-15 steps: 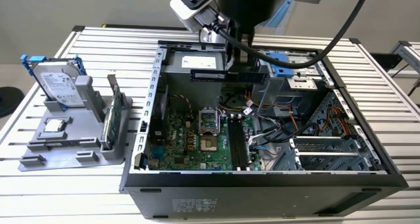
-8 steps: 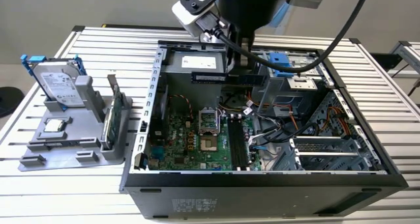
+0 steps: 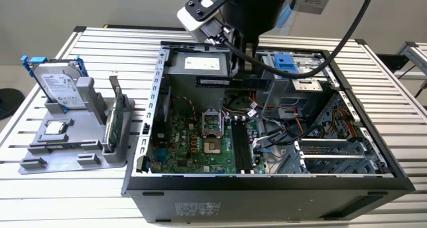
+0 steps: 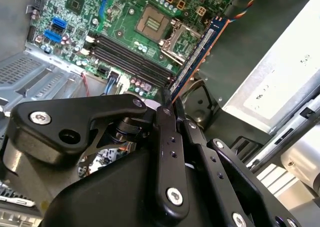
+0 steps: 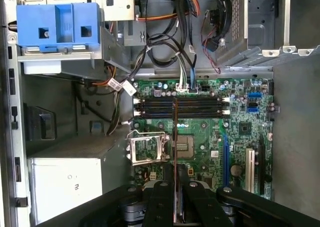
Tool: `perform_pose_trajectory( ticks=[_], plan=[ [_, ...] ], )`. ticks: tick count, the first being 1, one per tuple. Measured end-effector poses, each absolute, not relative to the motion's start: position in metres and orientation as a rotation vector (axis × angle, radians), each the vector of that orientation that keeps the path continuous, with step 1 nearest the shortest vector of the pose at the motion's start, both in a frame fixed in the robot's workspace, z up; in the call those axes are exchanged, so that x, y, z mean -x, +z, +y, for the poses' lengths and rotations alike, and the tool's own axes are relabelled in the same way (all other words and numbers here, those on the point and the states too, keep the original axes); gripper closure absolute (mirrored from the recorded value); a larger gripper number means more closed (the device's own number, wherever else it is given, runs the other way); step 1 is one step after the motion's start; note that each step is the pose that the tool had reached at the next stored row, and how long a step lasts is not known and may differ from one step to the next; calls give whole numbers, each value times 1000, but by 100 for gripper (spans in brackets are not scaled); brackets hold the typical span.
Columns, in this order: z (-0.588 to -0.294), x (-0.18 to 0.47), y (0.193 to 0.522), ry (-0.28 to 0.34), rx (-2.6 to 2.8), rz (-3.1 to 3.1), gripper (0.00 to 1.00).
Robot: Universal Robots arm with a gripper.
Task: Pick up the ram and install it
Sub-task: 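Pick up the ram and move it above insertion slot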
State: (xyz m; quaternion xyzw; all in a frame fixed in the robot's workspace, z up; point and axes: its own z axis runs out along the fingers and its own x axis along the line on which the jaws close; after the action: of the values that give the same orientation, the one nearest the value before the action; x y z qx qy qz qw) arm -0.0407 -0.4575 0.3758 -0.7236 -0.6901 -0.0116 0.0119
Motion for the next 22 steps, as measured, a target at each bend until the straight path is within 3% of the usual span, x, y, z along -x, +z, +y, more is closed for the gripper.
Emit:
perform_pose_trajectory(
  ticks=[22],
  plan=[
    [-453,36,353,-36,2256,-2152,100]
  ],
)
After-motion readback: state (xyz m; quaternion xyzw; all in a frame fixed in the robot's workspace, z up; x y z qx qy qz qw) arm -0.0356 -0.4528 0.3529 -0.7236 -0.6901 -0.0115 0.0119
